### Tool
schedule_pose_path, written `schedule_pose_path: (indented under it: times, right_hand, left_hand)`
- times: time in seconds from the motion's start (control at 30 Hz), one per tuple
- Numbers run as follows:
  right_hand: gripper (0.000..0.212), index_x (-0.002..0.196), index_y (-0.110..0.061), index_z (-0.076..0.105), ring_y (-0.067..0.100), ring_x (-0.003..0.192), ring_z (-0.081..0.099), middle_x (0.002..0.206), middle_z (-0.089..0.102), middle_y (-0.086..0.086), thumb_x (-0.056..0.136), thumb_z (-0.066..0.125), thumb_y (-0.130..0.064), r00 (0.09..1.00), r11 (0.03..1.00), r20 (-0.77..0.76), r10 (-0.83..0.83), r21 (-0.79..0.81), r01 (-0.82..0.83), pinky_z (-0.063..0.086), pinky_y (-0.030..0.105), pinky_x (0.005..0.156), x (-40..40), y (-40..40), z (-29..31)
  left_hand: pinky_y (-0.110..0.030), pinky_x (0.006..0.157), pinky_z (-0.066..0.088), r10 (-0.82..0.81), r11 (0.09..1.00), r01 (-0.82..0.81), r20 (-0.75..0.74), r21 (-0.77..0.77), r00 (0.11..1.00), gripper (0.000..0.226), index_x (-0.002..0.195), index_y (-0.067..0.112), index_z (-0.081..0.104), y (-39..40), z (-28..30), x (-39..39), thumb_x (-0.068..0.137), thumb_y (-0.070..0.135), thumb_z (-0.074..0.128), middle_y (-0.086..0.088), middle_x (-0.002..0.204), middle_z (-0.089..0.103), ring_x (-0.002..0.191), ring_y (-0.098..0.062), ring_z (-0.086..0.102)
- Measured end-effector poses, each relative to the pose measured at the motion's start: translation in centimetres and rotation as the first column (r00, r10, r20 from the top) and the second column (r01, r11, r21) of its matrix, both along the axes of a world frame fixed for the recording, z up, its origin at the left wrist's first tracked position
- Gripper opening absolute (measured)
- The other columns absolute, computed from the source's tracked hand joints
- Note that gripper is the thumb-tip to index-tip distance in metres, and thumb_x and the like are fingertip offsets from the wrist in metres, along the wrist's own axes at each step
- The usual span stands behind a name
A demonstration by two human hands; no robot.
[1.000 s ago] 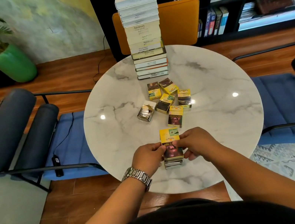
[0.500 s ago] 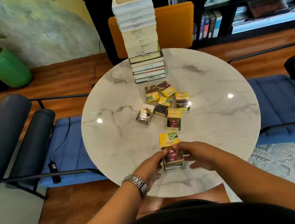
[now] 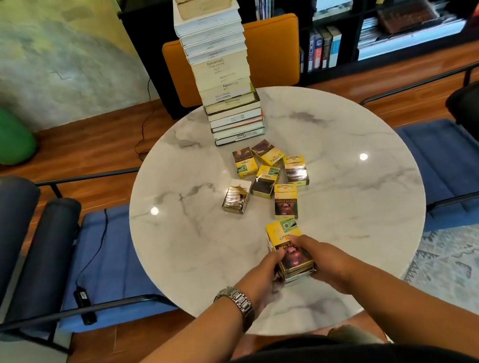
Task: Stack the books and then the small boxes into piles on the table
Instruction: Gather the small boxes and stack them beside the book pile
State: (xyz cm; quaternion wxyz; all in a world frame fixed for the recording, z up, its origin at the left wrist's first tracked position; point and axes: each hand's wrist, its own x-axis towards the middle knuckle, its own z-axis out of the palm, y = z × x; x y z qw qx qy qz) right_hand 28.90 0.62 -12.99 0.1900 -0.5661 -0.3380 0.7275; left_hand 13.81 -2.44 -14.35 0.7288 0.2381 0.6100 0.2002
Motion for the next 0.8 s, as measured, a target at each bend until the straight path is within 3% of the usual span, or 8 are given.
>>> schedule_pose_path:
  times: [0.2, 0.37, 0.67, 0.8]
  right_hand:
    - [0.034, 0.114, -0.026, 0.061, 0.026, 0.106, 0.063, 0.111, 0.069, 0.009, 0.093, 0.049, -0.050, 0.998, 1.000, 0.057, -0.014, -0.026, 0.016, 0.044, 0.047, 0.099, 2.4, 2.7, -0.3]
    - [0.035, 0.112, -0.023, 0.064, 0.024, 0.102, 0.064, 0.107, 0.072, 0.009, 0.093, 0.050, -0.049, 0.996, 0.996, 0.034, -0.080, -0.034, 0.081, 0.045, 0.043, 0.096, 6.4, 6.6, -0.4]
    - [0.028, 0.107, -0.023, 0.065, 0.025, 0.107, 0.061, 0.108, 0.071, 0.008, 0.093, 0.051, -0.043, 0.985, 0.984, -0.013, -0.171, -0.051, 0.171, 0.040, 0.044, 0.099, 14.2, 16.6, -0.2]
    - [0.025, 0.104, -0.025, 0.064, 0.022, 0.106, 0.063, 0.107, 0.071, 0.007, 0.094, 0.050, -0.042, 0.986, 0.986, 0.000, -0.164, -0.042, 0.164, 0.040, 0.045, 0.100, 16.7, 21.2, 0.0]
  left_hand:
    - [-0.038, 0.107, 0.033, -0.045, 0.999, 0.045, 0.000, 0.023, 0.999, 0.035, 0.116, 0.032, 0.054, 3.0, -0.8, 2.2, 0.094, 0.053, 0.038, 0.005, 0.119, 0.062, 0.111, -0.013, 0.054]
    - [-0.033, 0.101, 0.039, -0.061, 0.998, 0.062, -0.034, 0.022, 0.998, 0.059, 0.109, 0.035, 0.061, 7.3, -0.9, 6.3, 0.062, 0.070, 0.050, 0.004, 0.122, 0.064, 0.115, -0.013, 0.055]
    - [-0.036, 0.100, 0.041, 0.034, 0.999, -0.033, -0.020, 0.041, 0.999, 0.054, 0.105, 0.034, 0.064, 17.2, -0.1, 15.1, 0.064, 0.068, 0.055, 0.004, 0.118, 0.065, 0.111, -0.012, 0.056]
    - [-0.038, 0.102, 0.042, 0.054, 0.997, -0.053, -0.027, 0.058, 0.998, 0.077, 0.112, 0.033, 0.063, 21.6, 0.0, 17.9, 0.047, 0.074, 0.055, 0.002, 0.119, 0.066, 0.111, -0.013, 0.056]
